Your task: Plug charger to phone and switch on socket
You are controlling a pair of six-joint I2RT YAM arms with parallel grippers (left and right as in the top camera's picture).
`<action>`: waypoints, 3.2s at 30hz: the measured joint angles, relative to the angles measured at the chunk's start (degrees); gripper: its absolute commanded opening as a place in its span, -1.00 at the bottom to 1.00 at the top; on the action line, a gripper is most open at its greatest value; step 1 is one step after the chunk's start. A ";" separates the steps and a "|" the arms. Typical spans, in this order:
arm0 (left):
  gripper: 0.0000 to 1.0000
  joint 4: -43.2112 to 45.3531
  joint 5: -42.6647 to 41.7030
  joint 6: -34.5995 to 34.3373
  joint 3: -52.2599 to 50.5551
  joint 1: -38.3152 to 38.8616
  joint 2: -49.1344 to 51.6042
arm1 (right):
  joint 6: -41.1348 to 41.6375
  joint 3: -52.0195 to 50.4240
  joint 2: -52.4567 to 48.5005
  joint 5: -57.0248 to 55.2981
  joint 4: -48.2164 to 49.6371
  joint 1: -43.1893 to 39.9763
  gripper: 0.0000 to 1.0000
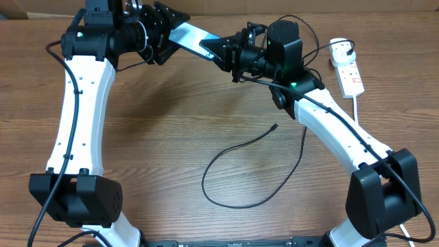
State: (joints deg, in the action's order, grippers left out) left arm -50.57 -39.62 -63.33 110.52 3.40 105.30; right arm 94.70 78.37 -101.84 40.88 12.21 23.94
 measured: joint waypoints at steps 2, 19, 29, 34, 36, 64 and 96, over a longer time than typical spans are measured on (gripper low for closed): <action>0.30 0.00 -0.50 -0.26 0.00 0.02 0.00 | 0.00 0.00 0.07 0.31 0.63 0.13 -0.92; -0.07 -0.46 -1.36 -1.73 0.00 0.28 0.00 | 1.73 0.00 0.11 1.86 0.66 0.11 -0.92; -0.11 -0.52 -1.57 -2.58 -0.02 0.26 0.00 | 3.04 0.00 0.11 2.34 0.66 0.04 -0.91; -0.11 -0.50 -1.75 -2.58 -0.02 0.26 0.00 | 3.08 0.00 0.11 2.25 0.63 0.11 -0.90; -0.11 -0.50 -1.75 -2.58 -0.02 0.26 0.00 | 3.21 0.00 0.11 2.14 0.66 0.20 -0.90; -0.21 -0.48 -2.23 -2.58 -0.22 0.26 0.09 | 3.21 0.00 0.11 -0.20 0.74 1.16 -0.90; -0.58 -0.66 -2.19 -2.56 -0.28 0.22 0.13 | 3.21 0.00 0.44 -0.66 1.22 3.67 -0.80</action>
State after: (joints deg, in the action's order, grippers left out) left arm -51.22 -41.80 -65.89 110.24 3.62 105.43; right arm 97.91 78.37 -101.41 40.23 13.43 27.62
